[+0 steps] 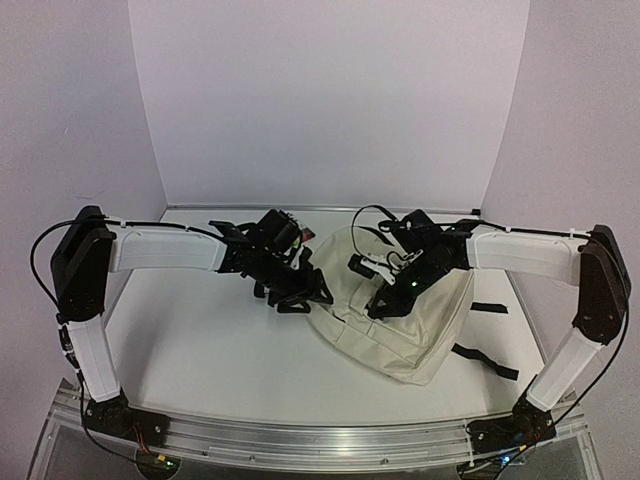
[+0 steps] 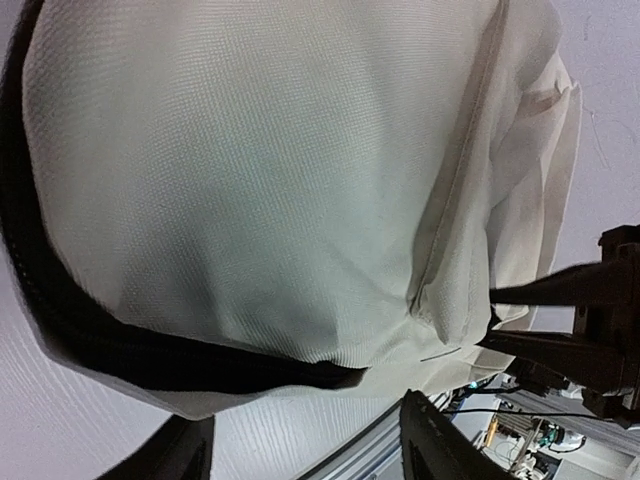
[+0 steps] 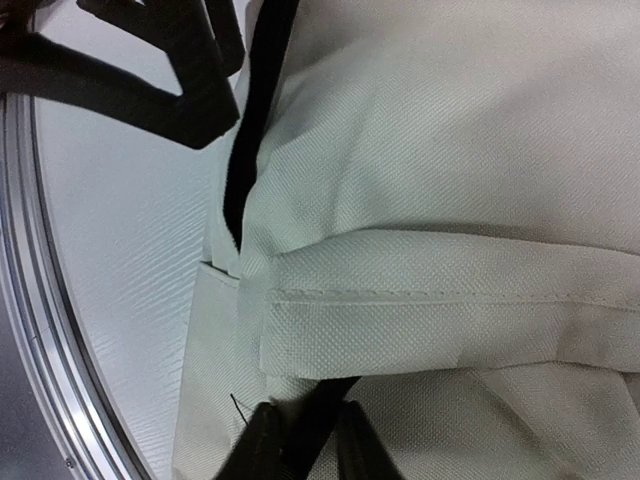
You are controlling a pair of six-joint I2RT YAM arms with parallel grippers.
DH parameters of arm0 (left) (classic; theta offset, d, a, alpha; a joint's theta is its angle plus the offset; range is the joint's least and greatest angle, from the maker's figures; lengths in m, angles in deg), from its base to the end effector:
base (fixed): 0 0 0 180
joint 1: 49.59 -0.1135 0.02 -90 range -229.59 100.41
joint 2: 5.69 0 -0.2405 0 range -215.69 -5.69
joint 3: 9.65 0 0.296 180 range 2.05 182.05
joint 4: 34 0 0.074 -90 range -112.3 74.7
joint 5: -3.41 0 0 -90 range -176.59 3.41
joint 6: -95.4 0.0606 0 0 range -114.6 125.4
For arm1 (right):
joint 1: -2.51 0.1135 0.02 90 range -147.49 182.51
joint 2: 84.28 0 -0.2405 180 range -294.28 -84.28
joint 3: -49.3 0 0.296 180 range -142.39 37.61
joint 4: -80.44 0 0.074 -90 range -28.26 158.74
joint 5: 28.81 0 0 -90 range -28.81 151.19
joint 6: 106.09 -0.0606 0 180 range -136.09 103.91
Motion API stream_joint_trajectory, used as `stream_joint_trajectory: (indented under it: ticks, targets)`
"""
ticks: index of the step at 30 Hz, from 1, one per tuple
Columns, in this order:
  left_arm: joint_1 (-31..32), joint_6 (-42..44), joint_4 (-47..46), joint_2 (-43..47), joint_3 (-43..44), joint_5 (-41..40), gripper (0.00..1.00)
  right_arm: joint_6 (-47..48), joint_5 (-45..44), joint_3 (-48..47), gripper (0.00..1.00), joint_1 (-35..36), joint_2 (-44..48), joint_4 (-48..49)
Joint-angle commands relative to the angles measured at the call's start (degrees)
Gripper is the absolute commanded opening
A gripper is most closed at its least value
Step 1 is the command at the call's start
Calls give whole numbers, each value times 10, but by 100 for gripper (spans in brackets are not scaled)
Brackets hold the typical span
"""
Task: Pack the student bag
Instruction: Unzip the student bag at the center of the board.
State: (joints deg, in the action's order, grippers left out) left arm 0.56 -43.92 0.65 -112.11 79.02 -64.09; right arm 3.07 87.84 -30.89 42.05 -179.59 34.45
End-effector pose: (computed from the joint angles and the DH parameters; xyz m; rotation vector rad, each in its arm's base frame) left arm 0.2700 -0.3597 0.1510 0.2102 2.8033 -1.0892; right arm 0.2834 0.2692 0.1635 -1.4316 2.2179 0.7343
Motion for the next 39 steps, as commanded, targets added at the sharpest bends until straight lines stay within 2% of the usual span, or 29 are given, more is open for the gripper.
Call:
stream_joint_trajectory:
  ticks: [1, 3, 8, 10, 14, 16, 21, 26, 31, 39]
  targets:
    - [-3, 0, -20, -23, 14, 2, 50, -3, -56, -21, 5, 2, -7, 13]
    - [-3, -2, -19, -27, 13, -1, 37, -5, -78, -29, 0, 1, -4, 12]
    - [-8, -1, -5, -29, 6, -21, 8, -10, -91, -47, 0, -16, 10, 5]
    - [-13, -3, 2, -32, 3, -25, 1, -6, -86, -55, 0, -21, 11, -6]
    - [-17, -2, 6, -36, 2, -25, 0, 5, -66, -56, 16, -25, 0, -35]
    - [-17, -1, 8, -36, 4, -25, 0, 7, -54, -55, 18, -25, -8, -47]
    - [-17, 2, 13, -37, 10, -30, 0, 8, -37, -60, 12, -25, -22, -57]
    - [-17, 5, 17, -34, 9, -33, 0, 17, -38, -61, 11, -25, -28, -70]
    - [-18, 4, 18, -29, -2, -40, 0, 18, -41, -66, 1, -36, -17, -85]
    - [-20, 10, 36, -25, -13, -59, 0, 24, -30, -106, 2, -96, -26, -106]
